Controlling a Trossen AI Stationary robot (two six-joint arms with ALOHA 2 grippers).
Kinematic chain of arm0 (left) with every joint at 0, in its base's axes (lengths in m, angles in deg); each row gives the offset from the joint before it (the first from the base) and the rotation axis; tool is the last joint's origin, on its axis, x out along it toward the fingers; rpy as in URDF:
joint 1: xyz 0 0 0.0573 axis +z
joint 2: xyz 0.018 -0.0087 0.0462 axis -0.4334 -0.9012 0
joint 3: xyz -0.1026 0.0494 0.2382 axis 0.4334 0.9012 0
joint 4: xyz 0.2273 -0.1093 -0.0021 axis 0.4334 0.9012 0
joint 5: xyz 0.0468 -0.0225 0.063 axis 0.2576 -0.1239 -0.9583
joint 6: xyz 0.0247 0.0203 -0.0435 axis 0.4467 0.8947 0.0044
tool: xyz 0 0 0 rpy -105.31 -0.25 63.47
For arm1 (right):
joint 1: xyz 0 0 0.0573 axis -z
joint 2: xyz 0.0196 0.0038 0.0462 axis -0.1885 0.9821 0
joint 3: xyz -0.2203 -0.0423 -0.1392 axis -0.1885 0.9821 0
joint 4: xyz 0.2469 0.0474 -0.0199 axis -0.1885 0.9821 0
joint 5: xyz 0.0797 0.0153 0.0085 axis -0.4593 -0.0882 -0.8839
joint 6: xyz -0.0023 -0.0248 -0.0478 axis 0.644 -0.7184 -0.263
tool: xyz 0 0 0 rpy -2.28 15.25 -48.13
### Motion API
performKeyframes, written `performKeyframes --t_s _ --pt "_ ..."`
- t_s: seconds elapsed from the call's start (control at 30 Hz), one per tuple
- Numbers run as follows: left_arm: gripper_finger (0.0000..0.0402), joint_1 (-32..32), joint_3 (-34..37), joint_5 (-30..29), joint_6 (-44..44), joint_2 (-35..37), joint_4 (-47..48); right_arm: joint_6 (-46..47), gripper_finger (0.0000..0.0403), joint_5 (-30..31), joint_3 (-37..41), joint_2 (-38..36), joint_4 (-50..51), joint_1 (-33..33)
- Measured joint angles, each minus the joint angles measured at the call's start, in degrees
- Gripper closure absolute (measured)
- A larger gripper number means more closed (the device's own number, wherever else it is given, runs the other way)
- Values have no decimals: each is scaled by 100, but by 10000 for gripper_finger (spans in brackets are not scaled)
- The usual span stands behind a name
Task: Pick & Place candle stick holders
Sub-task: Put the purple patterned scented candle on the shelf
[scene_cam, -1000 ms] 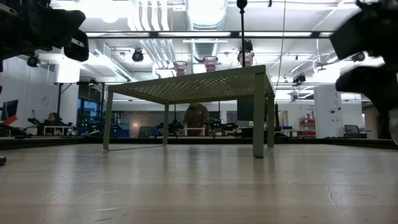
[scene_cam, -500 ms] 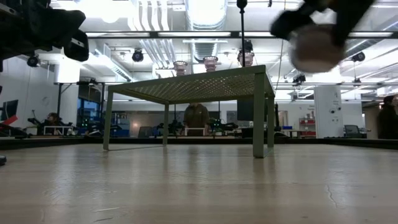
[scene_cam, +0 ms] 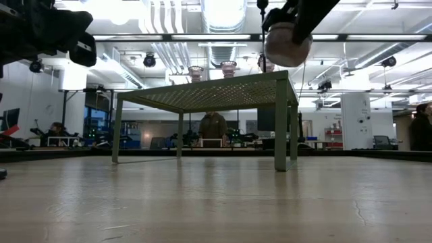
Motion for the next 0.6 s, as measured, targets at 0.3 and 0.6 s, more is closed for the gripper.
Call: performKeyframes --t_s 0.3,0.6 --pt "386 0 0 0 0 -1 1 166 99 227 -15 164 -88 208" --pt "386 0 0 0 0 -1 0 179 97 269 -20 236 -156 204"
